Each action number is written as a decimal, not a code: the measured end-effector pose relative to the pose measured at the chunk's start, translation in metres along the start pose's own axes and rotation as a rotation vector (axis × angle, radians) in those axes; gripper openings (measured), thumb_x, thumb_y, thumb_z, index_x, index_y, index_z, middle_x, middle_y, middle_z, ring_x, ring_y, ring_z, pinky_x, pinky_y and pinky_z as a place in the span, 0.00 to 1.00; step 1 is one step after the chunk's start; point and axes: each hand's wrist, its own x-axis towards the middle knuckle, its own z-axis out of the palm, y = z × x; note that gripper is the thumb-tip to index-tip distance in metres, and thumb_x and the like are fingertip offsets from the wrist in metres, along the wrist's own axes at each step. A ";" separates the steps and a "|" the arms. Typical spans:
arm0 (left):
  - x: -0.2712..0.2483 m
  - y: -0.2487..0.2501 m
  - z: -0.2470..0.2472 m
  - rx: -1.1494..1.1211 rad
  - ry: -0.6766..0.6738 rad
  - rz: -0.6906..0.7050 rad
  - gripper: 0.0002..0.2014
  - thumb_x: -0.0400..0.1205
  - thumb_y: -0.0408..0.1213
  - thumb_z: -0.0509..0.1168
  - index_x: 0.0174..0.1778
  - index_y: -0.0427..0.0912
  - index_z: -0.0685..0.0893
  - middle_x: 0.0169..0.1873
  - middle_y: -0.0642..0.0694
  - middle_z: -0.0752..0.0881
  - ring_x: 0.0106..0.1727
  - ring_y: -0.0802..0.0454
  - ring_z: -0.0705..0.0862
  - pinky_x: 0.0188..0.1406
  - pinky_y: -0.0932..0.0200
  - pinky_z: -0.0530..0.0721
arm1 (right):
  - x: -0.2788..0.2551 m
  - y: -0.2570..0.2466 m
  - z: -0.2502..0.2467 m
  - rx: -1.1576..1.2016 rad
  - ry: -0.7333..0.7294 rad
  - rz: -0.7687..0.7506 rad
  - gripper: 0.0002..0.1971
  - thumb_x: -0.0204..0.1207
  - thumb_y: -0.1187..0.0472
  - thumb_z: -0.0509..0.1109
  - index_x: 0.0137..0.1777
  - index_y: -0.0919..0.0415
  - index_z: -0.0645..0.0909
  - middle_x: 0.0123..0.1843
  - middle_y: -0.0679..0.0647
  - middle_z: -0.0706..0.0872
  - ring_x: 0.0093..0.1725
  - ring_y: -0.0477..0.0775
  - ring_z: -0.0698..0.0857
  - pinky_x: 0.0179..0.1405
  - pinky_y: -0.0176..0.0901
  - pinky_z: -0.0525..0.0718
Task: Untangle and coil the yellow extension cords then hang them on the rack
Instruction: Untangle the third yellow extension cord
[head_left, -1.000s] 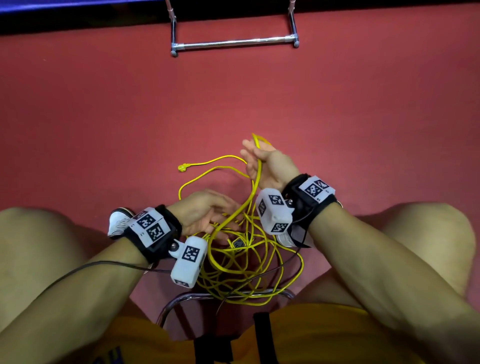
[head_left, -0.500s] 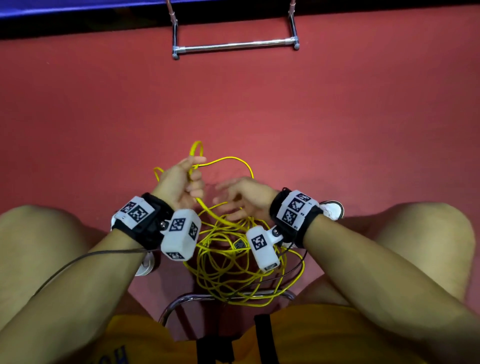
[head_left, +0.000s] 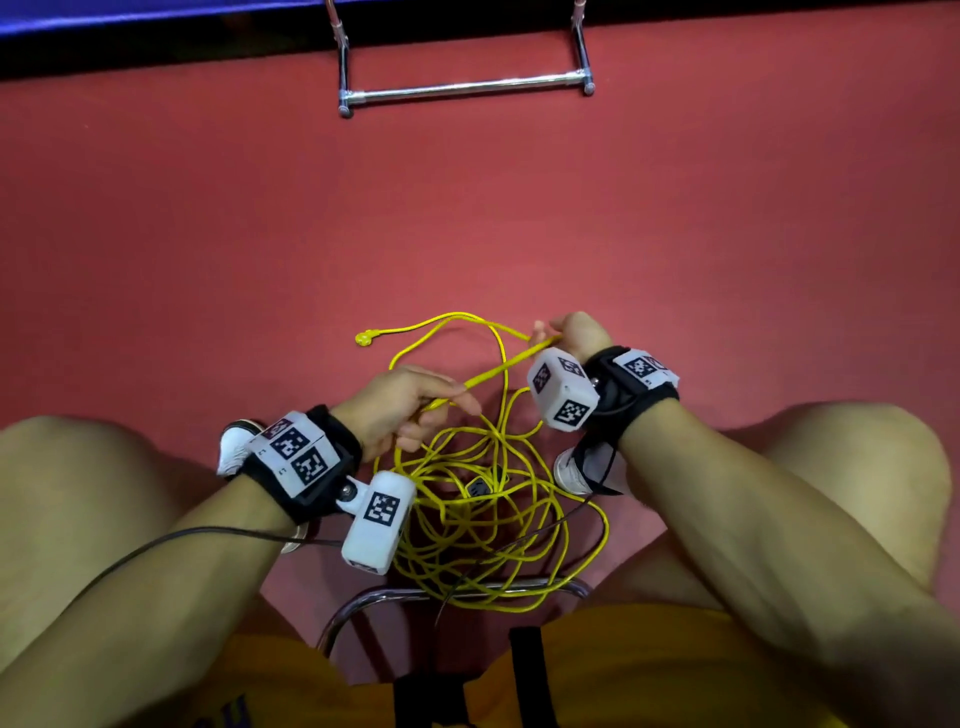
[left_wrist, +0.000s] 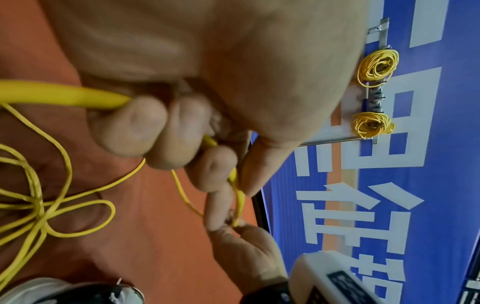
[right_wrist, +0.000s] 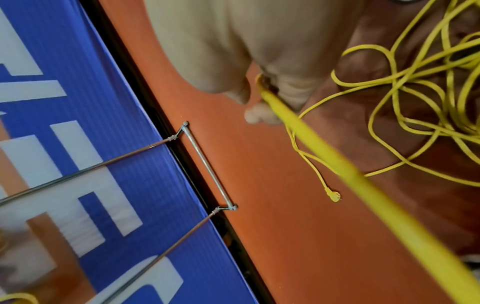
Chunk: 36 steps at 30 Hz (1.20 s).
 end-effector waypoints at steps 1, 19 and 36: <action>0.000 -0.002 -0.001 0.056 0.011 -0.014 0.15 0.86 0.34 0.58 0.46 0.30 0.88 0.20 0.48 0.71 0.15 0.56 0.66 0.17 0.63 0.59 | 0.001 0.000 0.002 0.001 0.016 -0.066 0.10 0.82 0.75 0.51 0.42 0.66 0.70 0.34 0.62 0.79 0.24 0.50 0.74 0.15 0.30 0.70; 0.011 0.011 -0.041 -0.962 0.653 0.261 0.12 0.92 0.45 0.53 0.44 0.46 0.69 0.20 0.50 0.70 0.13 0.58 0.62 0.13 0.72 0.61 | -0.055 0.064 0.004 -1.267 -0.712 -0.041 0.08 0.83 0.66 0.64 0.55 0.57 0.83 0.46 0.56 0.89 0.33 0.50 0.85 0.29 0.41 0.83; -0.005 0.003 0.006 -0.081 -0.034 -0.186 0.19 0.78 0.55 0.67 0.47 0.40 0.84 0.31 0.40 0.81 0.26 0.48 0.80 0.28 0.57 0.81 | -0.032 0.018 0.022 -0.170 -0.452 -0.053 0.10 0.87 0.71 0.55 0.50 0.63 0.77 0.39 0.54 0.82 0.16 0.40 0.69 0.12 0.29 0.62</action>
